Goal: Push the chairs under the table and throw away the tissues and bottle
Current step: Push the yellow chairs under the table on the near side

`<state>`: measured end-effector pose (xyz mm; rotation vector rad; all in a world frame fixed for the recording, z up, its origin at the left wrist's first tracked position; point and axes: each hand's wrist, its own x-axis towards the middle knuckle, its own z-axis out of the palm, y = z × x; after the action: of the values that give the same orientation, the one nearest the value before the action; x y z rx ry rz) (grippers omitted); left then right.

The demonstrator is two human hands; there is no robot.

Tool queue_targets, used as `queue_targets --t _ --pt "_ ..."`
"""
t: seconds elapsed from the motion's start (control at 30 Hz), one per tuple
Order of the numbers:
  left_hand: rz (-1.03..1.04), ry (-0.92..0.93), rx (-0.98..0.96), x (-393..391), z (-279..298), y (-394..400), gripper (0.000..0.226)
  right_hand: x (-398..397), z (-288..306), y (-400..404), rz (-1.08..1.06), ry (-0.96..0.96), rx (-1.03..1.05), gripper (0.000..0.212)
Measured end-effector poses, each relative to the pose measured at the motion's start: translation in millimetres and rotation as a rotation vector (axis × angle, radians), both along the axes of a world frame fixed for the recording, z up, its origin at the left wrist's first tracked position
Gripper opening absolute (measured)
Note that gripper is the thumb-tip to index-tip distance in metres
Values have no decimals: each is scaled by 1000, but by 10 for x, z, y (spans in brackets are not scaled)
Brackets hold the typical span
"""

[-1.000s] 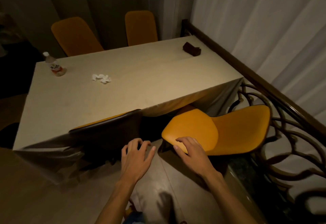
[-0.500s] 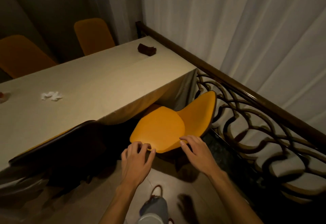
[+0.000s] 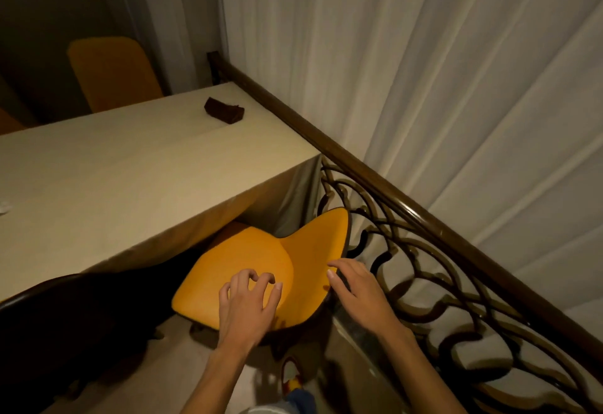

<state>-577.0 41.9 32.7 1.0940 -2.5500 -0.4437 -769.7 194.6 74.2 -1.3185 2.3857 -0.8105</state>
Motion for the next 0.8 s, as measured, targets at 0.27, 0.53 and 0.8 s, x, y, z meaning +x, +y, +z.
queue_targets --t 0.27,0.53,0.8 --pt "88 28 59 -952 -53 -235 30 -1085 118 -453 106 39 44 44" --pt "190 2 80 -1236 -89 -219 33 -1522 -28 -811 271 25 85 55" --pt "440 -67 133 -1333 -256 25 36 -1790 -214 -1275 563 21 114 58"
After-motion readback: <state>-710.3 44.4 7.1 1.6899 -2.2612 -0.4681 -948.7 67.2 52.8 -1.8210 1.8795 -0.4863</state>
